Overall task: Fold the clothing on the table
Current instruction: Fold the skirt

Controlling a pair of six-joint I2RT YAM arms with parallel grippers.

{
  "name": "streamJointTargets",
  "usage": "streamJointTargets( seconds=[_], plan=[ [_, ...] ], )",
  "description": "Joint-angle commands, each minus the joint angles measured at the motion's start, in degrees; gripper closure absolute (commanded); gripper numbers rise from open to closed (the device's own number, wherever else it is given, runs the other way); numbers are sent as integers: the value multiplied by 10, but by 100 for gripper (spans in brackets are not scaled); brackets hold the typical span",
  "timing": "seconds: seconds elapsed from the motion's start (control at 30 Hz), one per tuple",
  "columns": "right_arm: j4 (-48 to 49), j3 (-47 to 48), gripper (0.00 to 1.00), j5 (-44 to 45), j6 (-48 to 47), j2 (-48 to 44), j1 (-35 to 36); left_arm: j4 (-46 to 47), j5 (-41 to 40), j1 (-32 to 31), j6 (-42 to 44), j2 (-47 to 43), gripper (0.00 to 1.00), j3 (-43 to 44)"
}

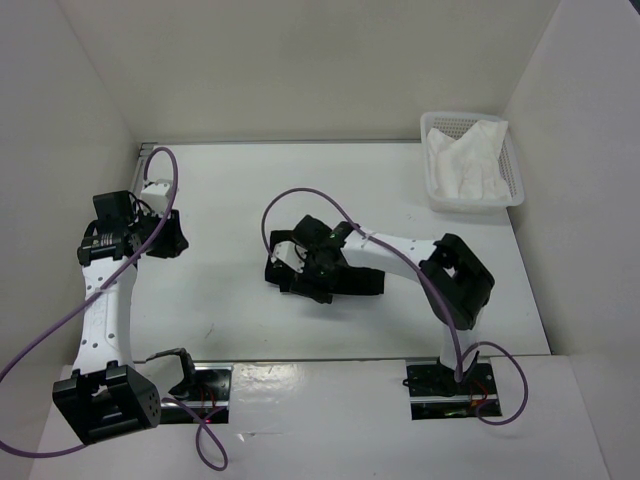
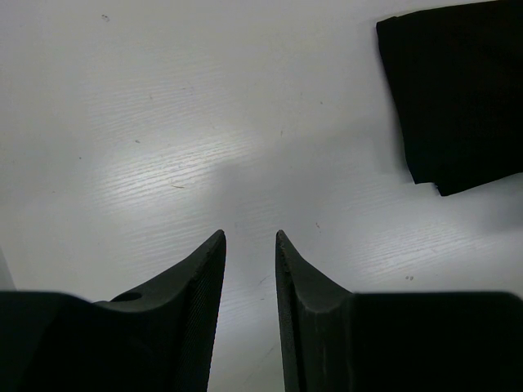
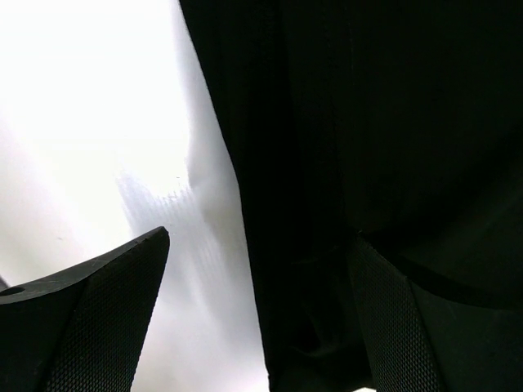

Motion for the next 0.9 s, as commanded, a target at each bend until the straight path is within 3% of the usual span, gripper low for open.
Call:
streamJointTargets(
  seconds=[0.0, 0.87],
  plan=[
    [4, 33, 8, -33, -5, 6, -1, 12, 15, 5, 6, -12, 62, -1],
    [-7, 33, 8, -74, 0, 65, -1, 12, 26, 5, 11, 4, 61, -1]
  ],
)
